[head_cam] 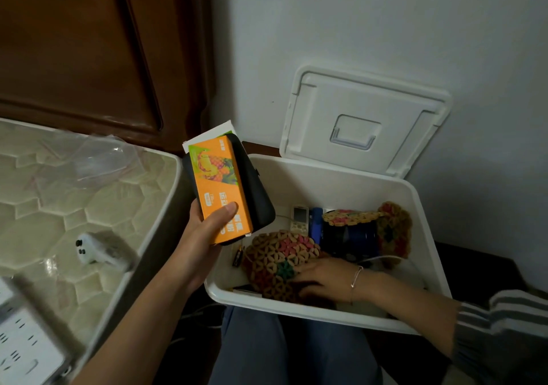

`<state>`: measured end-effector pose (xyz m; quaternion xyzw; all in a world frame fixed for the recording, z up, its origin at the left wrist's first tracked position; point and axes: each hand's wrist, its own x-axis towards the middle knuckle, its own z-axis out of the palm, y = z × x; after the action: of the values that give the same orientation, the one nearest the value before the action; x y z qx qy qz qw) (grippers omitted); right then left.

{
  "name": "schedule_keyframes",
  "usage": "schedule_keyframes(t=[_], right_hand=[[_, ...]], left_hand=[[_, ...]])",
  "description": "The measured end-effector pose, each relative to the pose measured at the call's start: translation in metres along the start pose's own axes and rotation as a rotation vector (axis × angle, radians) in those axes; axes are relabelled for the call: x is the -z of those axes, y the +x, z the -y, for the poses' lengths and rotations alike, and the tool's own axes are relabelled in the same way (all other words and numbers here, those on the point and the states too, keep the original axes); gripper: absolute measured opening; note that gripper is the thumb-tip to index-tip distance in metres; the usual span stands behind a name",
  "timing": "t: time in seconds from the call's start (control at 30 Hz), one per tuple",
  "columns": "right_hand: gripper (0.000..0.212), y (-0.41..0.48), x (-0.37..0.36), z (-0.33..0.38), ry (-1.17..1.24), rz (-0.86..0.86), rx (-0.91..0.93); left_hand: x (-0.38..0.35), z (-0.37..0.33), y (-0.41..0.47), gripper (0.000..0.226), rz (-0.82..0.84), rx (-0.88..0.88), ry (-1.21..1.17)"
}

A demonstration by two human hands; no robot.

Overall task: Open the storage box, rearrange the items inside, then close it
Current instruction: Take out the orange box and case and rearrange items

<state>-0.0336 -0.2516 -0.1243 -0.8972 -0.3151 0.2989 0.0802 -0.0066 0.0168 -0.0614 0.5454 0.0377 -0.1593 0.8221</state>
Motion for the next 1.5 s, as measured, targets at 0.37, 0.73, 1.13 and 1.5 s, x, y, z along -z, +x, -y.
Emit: schedule_keyframes(t=[0.37,0.73,1.13,1.5], right_hand=[[0.106,0.095,0.054,0.002,0.053,0.187,-0.367],[0.077,0.08,0.064,-0.009,0.121,0.164,-0.344],[0.039,-0.068,0.075,-0.009,0.526,-0.431,-0.304],[0.058,-0.11,0.043,-0.037,0.402,-0.218,-0.776]], left_hand=[[-0.006,-0.006,-0.006,0.074,-0.006,0.014,-0.058],[-0.003,-0.003,-0.003,0.077,-0.031,0.014,-0.014],[-0.001,-0.002,-0.002,0.092,-0.022,0.001,-0.016],[-0.001,0.002,-0.001,0.081,-0.017,-0.018,-0.043]])
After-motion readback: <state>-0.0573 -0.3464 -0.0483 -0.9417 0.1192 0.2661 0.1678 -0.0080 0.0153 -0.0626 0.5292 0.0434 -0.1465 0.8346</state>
